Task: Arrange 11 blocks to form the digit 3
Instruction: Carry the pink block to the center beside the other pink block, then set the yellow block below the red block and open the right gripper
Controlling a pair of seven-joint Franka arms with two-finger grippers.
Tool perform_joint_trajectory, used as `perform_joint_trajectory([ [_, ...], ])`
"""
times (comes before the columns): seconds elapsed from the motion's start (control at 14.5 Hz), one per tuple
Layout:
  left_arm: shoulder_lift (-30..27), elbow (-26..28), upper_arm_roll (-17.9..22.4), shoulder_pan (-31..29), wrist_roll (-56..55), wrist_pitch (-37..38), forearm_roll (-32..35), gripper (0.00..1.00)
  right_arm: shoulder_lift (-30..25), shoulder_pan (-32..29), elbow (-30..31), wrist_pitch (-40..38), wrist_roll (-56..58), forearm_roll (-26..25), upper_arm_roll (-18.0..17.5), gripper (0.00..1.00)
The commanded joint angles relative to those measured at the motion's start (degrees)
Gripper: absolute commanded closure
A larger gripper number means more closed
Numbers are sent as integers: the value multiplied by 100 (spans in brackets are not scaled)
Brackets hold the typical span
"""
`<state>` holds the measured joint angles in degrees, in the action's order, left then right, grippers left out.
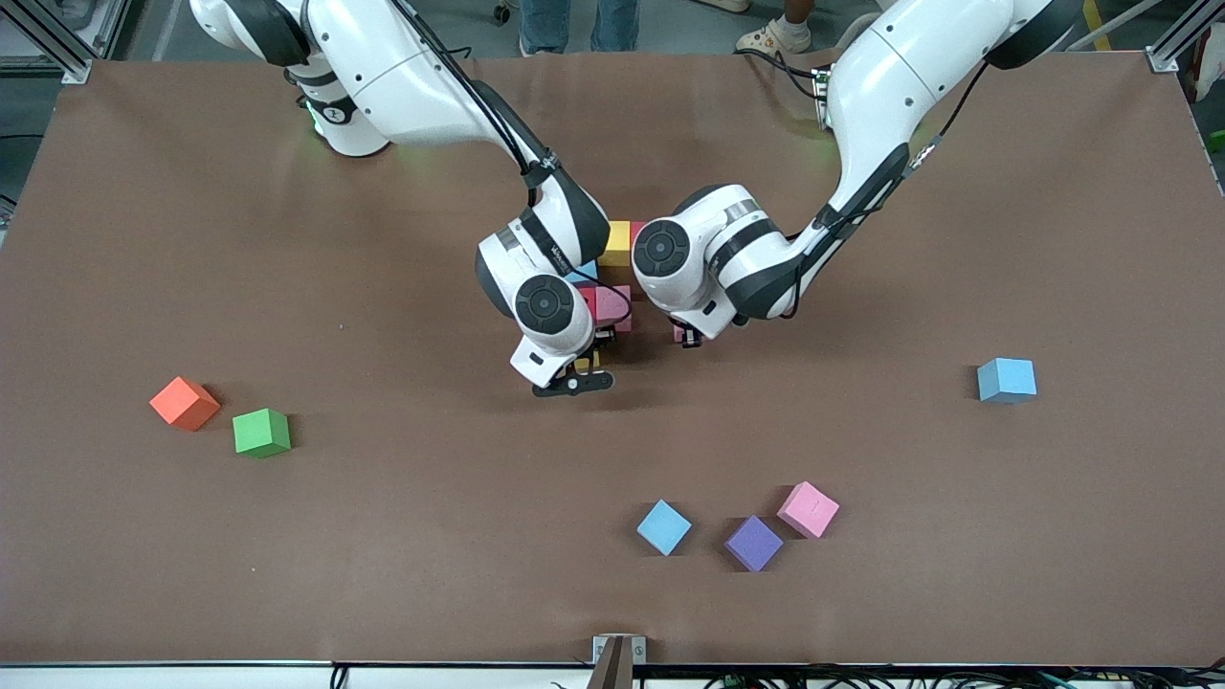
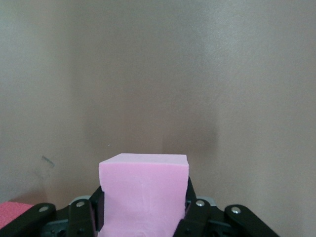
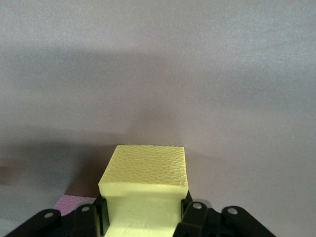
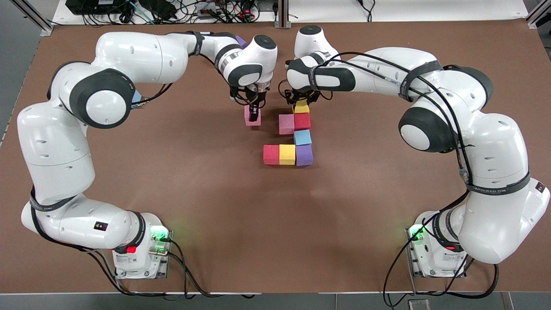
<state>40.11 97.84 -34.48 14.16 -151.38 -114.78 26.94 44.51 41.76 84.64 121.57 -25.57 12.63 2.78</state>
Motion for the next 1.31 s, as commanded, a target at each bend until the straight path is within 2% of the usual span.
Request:
perform_joint_trajectory([
  [0.0,-47,69,3,95,-146,-27,-75,91,-118,87,404,43,-27,116,20,52],
  [0.07,-47,60,3,113,-146,-27,-66,91,-118,105,404,43,-27,116,20,52],
  [0.14,-47,60,3,140,-163,-36,-75,91,-109,113,395,51,-35,116,20,47],
  [0.21,-47,60,3,148,-225,-45,-66,91,-109,113,395,95,-70,116,20,13],
  [0.28,-47,60,3,157,-243,-80,-66,91,-109,113,395,121,-88,125,20,0],
  [0.62,-21,43,3,192,-243,-185,-57,91,-126,61,308,482,-79,116,29,0],
  [0.83,-3,34,12,289,-330,-264,-49,91,-468,-132,211,403,-210,160,55,0],
  [1.1,-3,34,12,430,-480,-273,-40,91,-1171,-895,202,-79,-299,143,99,0],
  [1.24,49,34,20,535,-576,-326,-5,91,-1295,-1448,202,-299,-264,117,274,0],
])
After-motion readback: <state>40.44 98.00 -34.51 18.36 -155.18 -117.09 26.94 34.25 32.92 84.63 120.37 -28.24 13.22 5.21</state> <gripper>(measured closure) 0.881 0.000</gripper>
